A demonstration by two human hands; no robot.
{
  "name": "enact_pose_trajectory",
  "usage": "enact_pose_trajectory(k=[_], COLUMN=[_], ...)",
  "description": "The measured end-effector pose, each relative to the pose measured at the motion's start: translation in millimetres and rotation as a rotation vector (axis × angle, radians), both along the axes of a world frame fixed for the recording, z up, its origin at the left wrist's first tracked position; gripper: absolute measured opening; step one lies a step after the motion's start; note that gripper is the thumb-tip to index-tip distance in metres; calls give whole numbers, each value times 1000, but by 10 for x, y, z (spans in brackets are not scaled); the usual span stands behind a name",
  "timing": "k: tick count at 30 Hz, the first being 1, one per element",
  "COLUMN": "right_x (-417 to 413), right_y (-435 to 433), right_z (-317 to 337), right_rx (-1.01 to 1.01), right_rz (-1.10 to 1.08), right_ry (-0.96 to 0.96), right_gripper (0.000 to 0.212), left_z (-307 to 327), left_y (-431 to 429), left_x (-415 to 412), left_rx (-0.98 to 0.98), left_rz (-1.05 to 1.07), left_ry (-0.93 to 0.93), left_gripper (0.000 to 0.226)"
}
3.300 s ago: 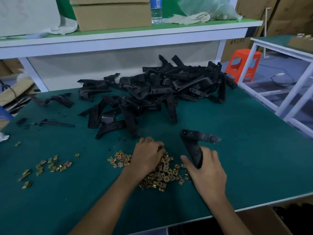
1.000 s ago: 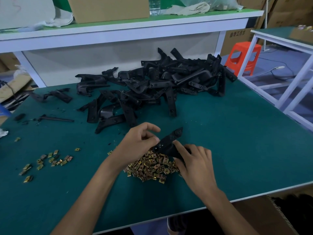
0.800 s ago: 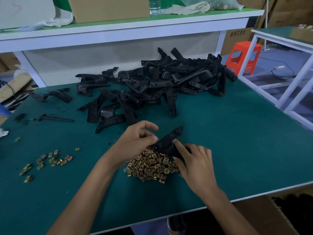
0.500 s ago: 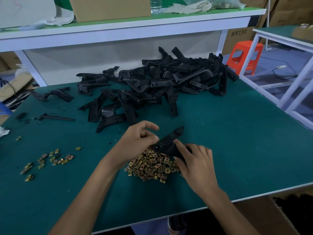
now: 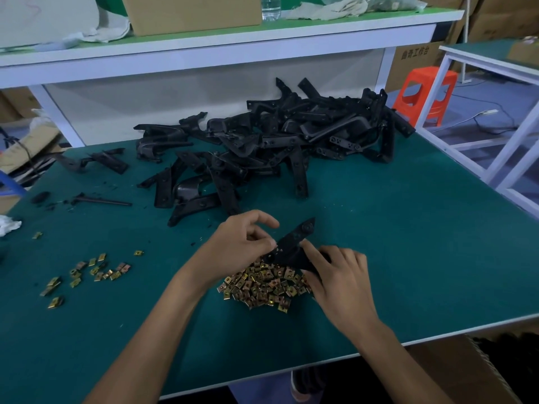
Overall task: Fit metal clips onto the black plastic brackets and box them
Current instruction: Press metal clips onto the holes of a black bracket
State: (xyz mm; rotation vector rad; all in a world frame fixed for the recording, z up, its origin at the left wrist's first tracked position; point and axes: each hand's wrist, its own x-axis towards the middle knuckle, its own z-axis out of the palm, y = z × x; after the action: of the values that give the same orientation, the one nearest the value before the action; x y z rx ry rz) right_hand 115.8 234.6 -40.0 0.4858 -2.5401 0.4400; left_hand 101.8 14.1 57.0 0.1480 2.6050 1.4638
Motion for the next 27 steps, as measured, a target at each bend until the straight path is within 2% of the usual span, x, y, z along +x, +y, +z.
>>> enact_pose_trajectory(k=[3, 8, 16, 20, 22, 24, 25, 27], right_x=[-8, -7, -8, -6, -5, -19, -26, -35], right_y=[-8, 1, -5, 0, 5, 21, 31, 40], right_z=[-2, -4, -2, 1, 10, 27, 33, 36], right_rx=[-12, -16, -55, -67, -90, -153, -191, -247], right_rz=[-10, -28, -37, -55, -86, -139, -164, -186], right_ry=[-18, -26, -48, -58, -66, -93, -112, -141], right_gripper=[57, 59, 56, 57, 57, 56, 55, 53], left_z=[-33, -165, -238, -245, -250, -298, -342, -460], left_y=[57, 228, 316, 314, 282, 245, 221, 177], left_x=[60, 161, 172, 160, 107, 15, -43, -171], left_rx=[-90, -454, -513, -459, -293, -116, -113, -282], left_rz=[14, 80, 100, 81, 68, 139, 180, 181], left_ry=[72, 358, 561, 493, 378, 341, 346, 328], left_gripper=[29, 55, 57, 51, 38, 26, 23, 18])
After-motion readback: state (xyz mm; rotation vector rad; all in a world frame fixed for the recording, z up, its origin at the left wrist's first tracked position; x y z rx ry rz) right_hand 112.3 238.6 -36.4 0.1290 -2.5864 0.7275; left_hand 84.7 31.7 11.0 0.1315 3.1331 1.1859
